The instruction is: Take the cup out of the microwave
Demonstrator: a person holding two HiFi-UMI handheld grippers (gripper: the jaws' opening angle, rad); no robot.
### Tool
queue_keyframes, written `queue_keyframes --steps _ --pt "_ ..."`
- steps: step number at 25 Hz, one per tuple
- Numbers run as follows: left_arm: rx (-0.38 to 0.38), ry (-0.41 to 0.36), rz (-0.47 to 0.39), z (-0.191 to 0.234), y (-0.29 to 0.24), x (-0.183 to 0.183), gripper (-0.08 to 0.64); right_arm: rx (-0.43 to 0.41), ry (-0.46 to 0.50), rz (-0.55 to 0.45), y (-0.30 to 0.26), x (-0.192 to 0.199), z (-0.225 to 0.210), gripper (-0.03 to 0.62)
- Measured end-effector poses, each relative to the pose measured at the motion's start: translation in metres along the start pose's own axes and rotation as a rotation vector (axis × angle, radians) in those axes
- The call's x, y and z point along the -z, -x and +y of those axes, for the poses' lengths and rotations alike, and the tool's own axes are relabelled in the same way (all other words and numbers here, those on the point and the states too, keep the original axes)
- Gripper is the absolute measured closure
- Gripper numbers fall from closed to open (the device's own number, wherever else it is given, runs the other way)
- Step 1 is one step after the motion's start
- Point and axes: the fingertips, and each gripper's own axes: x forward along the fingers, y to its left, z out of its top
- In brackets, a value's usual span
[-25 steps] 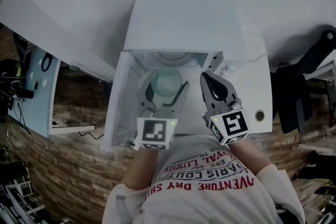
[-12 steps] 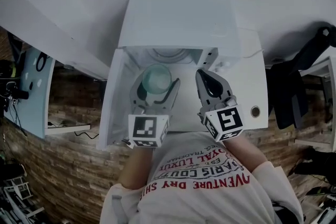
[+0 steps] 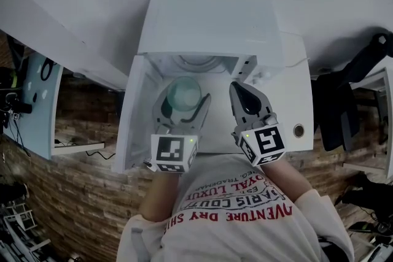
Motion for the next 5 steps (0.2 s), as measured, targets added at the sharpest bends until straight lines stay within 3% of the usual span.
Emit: queue_keyframes --steps 5 --pt "0.008 -0.006 0.019 -0.0012 -0.0037 0.008 0.189 -0.006 -0.002 0.013 -0.0024 0.0047 0.0 0.583"
